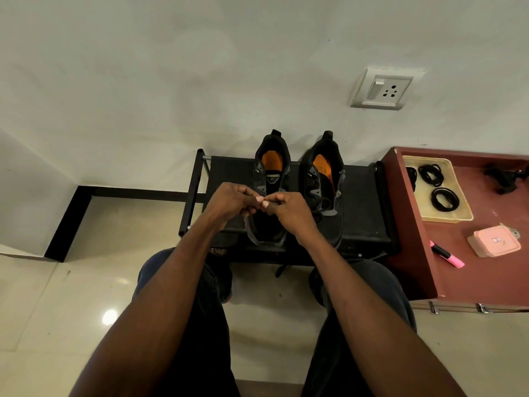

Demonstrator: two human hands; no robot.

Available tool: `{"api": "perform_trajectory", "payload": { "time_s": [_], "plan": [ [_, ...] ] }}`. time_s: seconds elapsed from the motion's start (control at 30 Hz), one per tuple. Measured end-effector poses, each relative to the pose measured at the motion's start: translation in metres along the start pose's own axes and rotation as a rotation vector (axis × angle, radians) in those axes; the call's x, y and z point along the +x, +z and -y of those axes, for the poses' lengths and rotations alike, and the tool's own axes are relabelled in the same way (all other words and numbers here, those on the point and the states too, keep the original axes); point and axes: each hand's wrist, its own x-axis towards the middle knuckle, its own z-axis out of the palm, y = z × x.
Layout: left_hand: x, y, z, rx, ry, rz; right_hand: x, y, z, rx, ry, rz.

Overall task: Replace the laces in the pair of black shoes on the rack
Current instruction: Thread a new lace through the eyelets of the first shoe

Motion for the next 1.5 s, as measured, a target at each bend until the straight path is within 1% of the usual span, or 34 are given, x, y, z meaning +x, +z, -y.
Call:
{"api": "perform_trajectory", "payload": {
  "time_s": [0.1, 0.23, 0.27, 0.3, 0.37, 0.43, 0.5, 0.6, 0.77, 0.83, 0.93, 1.07, 1.13, 1.27, 1.33, 1.43, 1.5],
  "plan": [
    [0.002, 0.001, 0.000, 0.011, 0.027, 0.019, 0.003, 0.000, -0.002, 0.127, 0.038, -0.018],
    [0.004, 0.005, 0.002, 0.025, 0.043, 0.011, 0.010, 0.002, -0.007, 0.157, 0.104, -0.029],
    [0.005, 0.007, 0.004, 0.015, 0.038, -0.015, 0.012, 0.002, -0.009, 0.111, 0.094, -0.051],
    [0.006, 0.008, 0.004, -0.001, 0.030, -0.059, 0.016, 0.003, -0.012, 0.004, 0.057, -0.097],
    [0.011, 0.007, 0.009, -0.037, 0.003, -0.177, 0.025, 0.007, -0.018, -0.304, -0.052, -0.199],
    [0.016, 0.007, 0.017, -0.031, -0.041, -0.243, 0.032, 0.011, -0.024, -0.464, -0.114, -0.249],
    [0.021, 0.010, 0.025, 0.002, -0.101, -0.236, 0.036, 0.017, -0.028, -0.533, -0.114, -0.257],
    [0.026, 0.015, 0.035, 0.006, -0.158, -0.228, 0.036, 0.021, -0.024, -0.571, -0.122, -0.263],
    [0.032, 0.020, 0.042, -0.011, -0.163, -0.258, 0.029, 0.020, -0.016, -0.684, -0.133, -0.239],
    [0.033, 0.019, 0.042, -0.008, -0.167, -0.264, 0.034, 0.021, -0.022, -0.646, -0.123, -0.213],
    [0.033, 0.017, 0.043, -0.019, -0.161, -0.237, 0.045, 0.021, -0.028, -0.488, -0.043, -0.182],
    [0.032, 0.014, 0.041, -0.010, -0.156, -0.206, 0.044, 0.015, -0.025, -0.274, 0.004, -0.101],
    [0.032, 0.013, 0.041, -0.005, -0.160, -0.185, 0.045, 0.016, -0.027, -0.219, 0.028, -0.106],
    [0.031, 0.013, 0.042, 0.026, -0.139, -0.162, 0.044, 0.022, -0.029, -0.230, 0.002, -0.140],
    [0.029, 0.014, 0.041, 0.029, -0.135, -0.173, 0.043, 0.019, -0.026, -0.197, 0.010, -0.091],
    [0.029, 0.016, 0.041, 0.013, -0.120, -0.183, 0.046, 0.005, -0.023, -0.126, 0.071, 0.027],
    [0.028, 0.017, 0.042, 0.008, -0.112, -0.185, 0.050, 0.002, -0.025, -0.127, 0.081, 0.065]
  ]
}}
